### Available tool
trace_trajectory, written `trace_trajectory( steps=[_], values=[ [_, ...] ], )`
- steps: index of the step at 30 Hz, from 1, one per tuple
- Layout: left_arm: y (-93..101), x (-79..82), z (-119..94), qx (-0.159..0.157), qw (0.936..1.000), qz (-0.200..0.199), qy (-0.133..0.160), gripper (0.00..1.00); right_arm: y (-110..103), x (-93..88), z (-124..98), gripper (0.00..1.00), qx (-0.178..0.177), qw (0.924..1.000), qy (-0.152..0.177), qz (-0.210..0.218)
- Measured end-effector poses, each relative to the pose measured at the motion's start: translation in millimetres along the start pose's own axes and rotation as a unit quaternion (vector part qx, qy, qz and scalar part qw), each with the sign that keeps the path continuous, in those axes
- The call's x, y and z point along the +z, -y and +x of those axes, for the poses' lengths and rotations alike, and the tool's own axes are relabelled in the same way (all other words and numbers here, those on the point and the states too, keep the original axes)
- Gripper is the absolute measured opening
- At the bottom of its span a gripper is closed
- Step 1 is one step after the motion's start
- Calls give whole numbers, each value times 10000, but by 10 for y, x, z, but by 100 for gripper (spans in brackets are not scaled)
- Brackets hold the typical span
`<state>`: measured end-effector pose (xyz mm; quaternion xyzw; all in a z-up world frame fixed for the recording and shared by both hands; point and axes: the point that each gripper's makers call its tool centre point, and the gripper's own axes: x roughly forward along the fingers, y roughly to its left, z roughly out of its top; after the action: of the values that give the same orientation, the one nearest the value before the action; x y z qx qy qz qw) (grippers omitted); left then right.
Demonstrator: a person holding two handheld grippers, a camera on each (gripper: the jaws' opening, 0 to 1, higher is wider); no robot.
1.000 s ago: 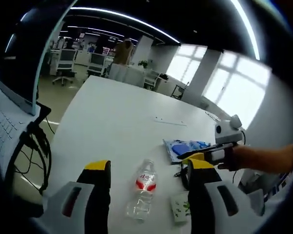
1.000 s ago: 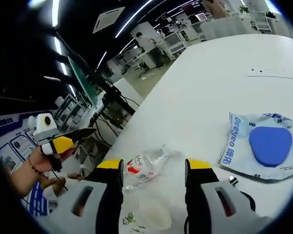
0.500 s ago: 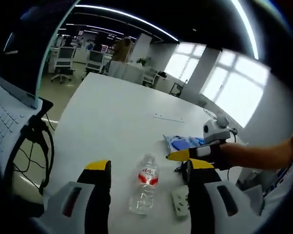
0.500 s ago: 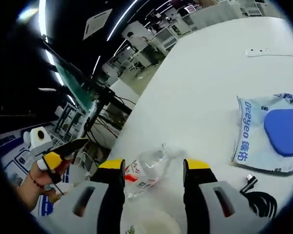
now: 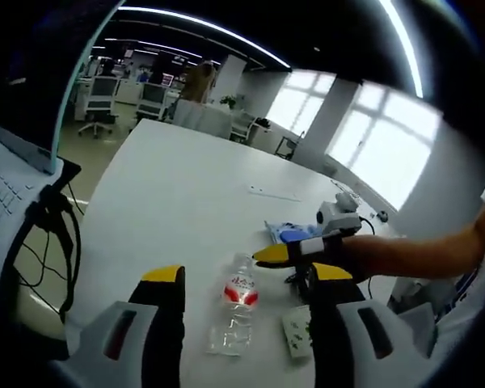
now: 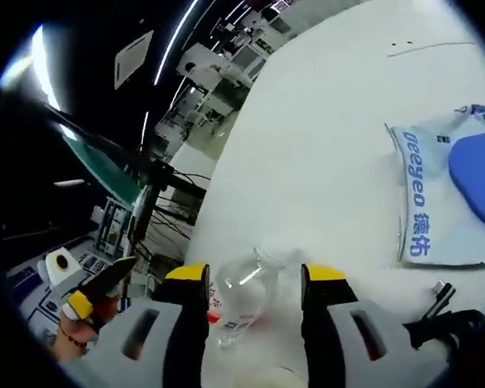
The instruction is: Arrange the tabletop items into an orderly group along one side of the table until the central work area is clear of visible clutter.
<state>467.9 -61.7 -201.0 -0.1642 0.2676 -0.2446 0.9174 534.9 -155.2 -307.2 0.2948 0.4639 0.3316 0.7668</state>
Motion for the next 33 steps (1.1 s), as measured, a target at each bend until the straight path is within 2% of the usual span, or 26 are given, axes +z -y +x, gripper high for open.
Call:
trace_trajectory(
  steps=[6, 11, 18, 29, 33],
  values=[
    [10, -17, 47, -69, 10000, -17, 9, 61, 22, 44, 84, 42, 2, 9998, 70, 166],
    [11, -22, 70, -113, 9999, 20, -4, 61, 49, 12, 145, 42, 67, 9989, 53, 464],
    [14, 9, 123, -178, 9998, 14, 33, 60, 63, 57, 195, 35, 109, 9970, 194, 736],
    [28, -69, 182, -270, 9996, 22, -73, 59, 107, 83, 258, 23, 141, 9945, 339, 984],
    [17, -75, 210, -278, 9996, 9, -85, 58, 105, 84, 275, 22, 144, 9935, 391, 1055]
  ],
)
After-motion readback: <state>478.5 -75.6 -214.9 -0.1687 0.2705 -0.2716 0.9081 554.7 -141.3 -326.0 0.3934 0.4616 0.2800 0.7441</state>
